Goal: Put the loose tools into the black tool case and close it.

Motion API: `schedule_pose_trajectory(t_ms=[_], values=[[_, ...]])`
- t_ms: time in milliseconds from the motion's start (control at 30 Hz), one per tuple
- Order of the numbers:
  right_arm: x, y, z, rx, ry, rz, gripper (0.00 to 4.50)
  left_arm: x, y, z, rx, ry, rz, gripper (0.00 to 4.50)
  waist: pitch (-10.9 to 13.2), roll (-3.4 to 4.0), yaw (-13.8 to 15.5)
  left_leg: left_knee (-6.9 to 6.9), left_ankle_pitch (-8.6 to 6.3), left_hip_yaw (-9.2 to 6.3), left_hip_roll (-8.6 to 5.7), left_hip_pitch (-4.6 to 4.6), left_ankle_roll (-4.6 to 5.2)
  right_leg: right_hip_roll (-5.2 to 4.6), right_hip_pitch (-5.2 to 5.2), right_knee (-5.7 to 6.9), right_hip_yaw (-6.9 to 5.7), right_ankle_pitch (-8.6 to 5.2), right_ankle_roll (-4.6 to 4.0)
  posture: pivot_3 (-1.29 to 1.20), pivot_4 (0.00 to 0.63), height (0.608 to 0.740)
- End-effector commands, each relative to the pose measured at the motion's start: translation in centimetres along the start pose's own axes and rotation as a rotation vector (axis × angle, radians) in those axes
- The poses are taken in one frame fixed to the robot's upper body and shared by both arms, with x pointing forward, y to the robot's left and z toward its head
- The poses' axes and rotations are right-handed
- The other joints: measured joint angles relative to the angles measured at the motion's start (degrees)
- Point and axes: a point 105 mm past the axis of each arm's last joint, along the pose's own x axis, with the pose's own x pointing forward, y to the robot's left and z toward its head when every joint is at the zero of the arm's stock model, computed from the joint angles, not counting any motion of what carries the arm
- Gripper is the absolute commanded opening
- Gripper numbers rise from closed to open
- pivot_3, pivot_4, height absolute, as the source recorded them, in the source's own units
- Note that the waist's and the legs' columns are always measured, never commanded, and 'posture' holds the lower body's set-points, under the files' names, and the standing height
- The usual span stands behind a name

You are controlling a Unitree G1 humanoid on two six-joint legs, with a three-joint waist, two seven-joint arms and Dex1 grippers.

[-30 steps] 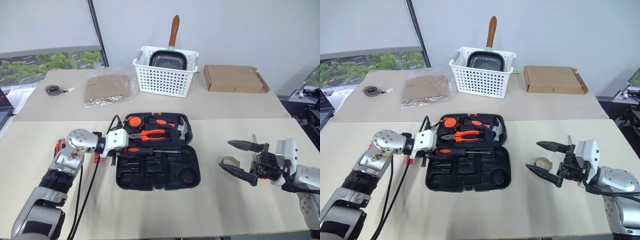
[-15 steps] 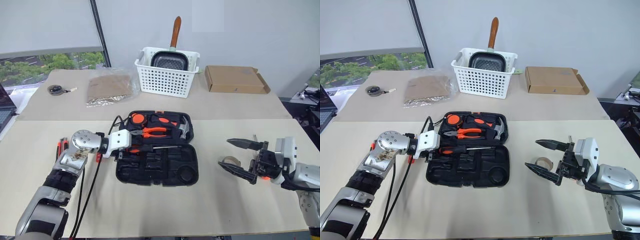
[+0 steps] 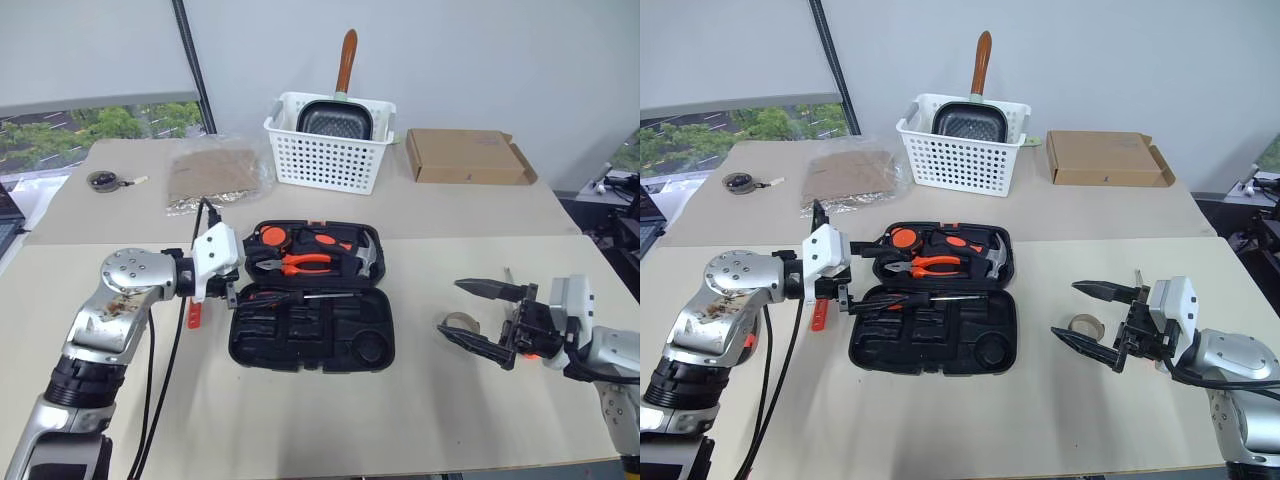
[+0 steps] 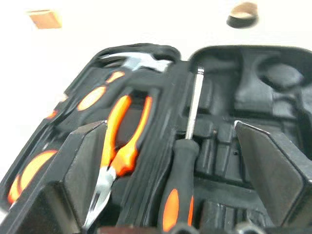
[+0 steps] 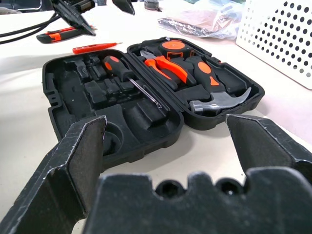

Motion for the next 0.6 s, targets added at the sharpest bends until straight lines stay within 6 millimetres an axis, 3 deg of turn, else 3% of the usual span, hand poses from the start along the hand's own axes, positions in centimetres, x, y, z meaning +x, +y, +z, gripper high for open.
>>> schedule_pose_trajectory(t_ms=[33,133,267,600], values=[[0.2,-0.1,0.7,-0.037,-0.011,0.022,4.5,1.0,0.0,0.9,-0.08,-0.068,0.12,2.54,0.0,-0.01,0.2,0.03,0.01,-0.02,0.0,0.01,0.0,0.01,0.03,0.01,0.01,0.02,0.01,0.0,0.15,0.7],[0.3,-0.3,0.9,-0.041,-0.011,0.027,4.5,2.1,-1.7,0.0,-0.144,-0.047,0.115,1.47,0.0,0.0,-0.1,0.03,0.05,-0.01,0.0,0.01,-0.04,0.02,0.02,0.04,0.03,0.04,0.02,0.0,0.15,0.7],[0.3,-0.3,0.9,-0.042,-0.008,0.032,4.5,2.8,-2.4,-1.3,-0.178,-0.001,0.155,0.05,0.0,-0.01,-0.3,-0.04,0.12,-0.01,0.01,0.05,-0.15,0.09,-0.02,0.05,0.06,0.06,-0.02,0.0,0.15,0.7],[0.4,-0.1,0.9,-0.043,-0.01,0.026,4.5,4.1,-3.3,-3.4,-0.269,0.064,0.198,0.05,0.0,-0.01,-0.1,-0.02,0.11,-0.02,0.01,0.05,-0.13,0.05,-0.01,0.04,0.06,0.08,-0.06,0.0,0.15,0.7]])
